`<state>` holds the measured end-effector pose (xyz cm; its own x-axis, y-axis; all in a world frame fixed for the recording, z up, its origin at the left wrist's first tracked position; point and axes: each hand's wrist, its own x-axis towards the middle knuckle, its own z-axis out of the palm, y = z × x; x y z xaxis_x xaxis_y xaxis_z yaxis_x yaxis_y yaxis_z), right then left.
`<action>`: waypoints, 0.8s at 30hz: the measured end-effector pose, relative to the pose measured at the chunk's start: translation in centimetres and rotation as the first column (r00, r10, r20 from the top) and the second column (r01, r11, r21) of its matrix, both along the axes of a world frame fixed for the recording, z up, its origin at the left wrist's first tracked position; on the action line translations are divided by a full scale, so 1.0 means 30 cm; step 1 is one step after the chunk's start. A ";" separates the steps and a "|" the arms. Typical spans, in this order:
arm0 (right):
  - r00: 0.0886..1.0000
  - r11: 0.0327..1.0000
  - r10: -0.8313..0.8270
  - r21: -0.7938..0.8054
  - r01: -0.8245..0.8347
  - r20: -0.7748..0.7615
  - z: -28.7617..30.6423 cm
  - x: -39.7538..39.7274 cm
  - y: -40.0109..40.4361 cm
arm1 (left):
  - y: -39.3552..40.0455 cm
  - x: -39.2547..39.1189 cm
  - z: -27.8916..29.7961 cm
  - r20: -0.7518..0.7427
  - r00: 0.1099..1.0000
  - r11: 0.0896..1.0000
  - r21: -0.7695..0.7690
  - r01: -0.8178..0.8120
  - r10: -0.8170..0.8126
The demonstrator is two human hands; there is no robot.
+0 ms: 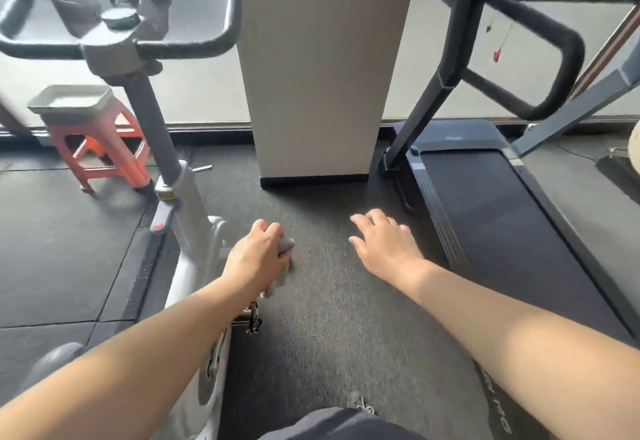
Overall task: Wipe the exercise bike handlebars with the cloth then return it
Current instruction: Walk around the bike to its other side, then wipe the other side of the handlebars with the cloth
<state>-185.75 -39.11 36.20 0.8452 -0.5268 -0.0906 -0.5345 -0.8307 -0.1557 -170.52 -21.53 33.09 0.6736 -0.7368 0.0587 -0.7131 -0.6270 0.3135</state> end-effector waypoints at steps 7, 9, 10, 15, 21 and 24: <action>0.986 0.987 0.160 -0.021 -0.160 0.046 0.030 0.249 -0.273 | -0.167 0.106 0.061 -0.189 0.946 0.951 -0.116 -0.288 0.264; 0.979 0.983 0.183 0.014 -0.185 0.090 0.037 0.324 -0.309 | -0.167 0.136 0.090 -0.279 0.902 0.908 -0.170 -0.383 0.329; 0.975 0.980 0.188 0.039 -0.194 0.121 0.044 0.361 -0.321 | -0.164 0.153 0.105 -0.333 0.876 0.884 -0.193 -0.425 0.348; 0.947 0.962 0.229 0.093 -0.255 0.226 0.085 0.558 -0.363 | -0.172 0.286 0.201 -0.493 0.795 0.791 -0.296 -0.536 0.354; 0.918 0.947 0.264 0.103 -0.306 0.295 0.129 0.828 -0.385 | -0.233 0.509 0.273 -0.539 0.814 0.698 -0.496 -0.517 0.219; 0.897 0.941 0.267 0.104 -0.321 0.352 0.157 0.951 -0.394 | -0.271 0.621 0.303 -0.575 0.802 0.661 -0.542 -0.519 0.158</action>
